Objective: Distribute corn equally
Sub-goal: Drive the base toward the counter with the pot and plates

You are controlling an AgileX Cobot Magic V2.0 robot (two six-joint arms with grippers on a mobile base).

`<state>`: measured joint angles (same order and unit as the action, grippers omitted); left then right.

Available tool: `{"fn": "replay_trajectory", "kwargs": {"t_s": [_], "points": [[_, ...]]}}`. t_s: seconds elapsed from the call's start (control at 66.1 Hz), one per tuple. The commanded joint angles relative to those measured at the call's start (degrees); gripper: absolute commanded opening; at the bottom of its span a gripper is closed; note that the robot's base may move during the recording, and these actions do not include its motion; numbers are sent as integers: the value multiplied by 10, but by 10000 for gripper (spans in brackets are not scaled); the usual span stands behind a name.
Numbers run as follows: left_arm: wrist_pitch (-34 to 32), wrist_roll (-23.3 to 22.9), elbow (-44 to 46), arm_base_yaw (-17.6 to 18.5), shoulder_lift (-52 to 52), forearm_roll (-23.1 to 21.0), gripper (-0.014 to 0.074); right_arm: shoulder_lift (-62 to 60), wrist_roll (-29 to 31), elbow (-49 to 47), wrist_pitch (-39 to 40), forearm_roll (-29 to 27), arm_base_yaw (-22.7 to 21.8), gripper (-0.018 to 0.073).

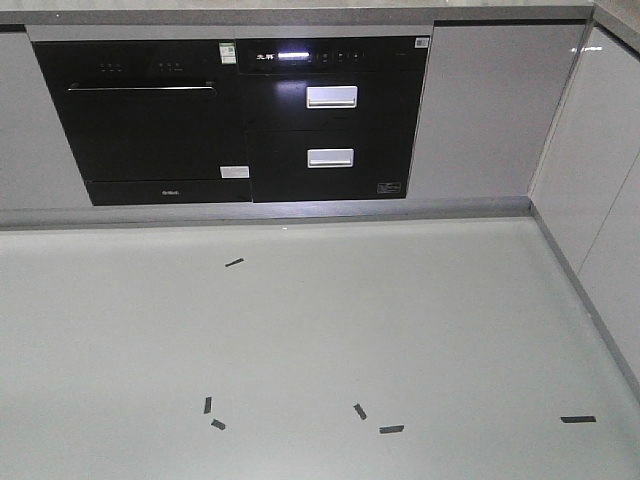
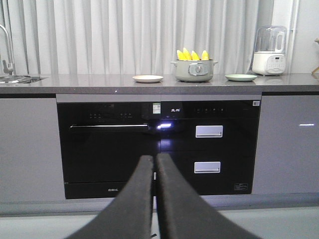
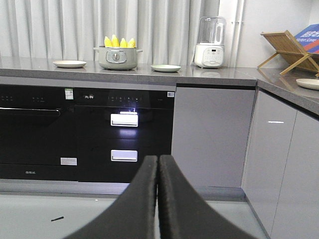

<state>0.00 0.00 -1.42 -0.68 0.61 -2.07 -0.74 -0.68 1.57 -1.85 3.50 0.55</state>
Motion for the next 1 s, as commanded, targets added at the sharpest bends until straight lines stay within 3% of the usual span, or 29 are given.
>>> {"fn": "replay_trajectory", "kwargs": {"t_s": [0.0, 0.983], "points": [[-40, -7, 10, 1, 10, -3, -6, -3, 1, 4, 44, 3, -2, -6], [-40, -7, 10, 1, 10, -3, -6, -3, 1, 4, 44, 3, -2, -6]]}}
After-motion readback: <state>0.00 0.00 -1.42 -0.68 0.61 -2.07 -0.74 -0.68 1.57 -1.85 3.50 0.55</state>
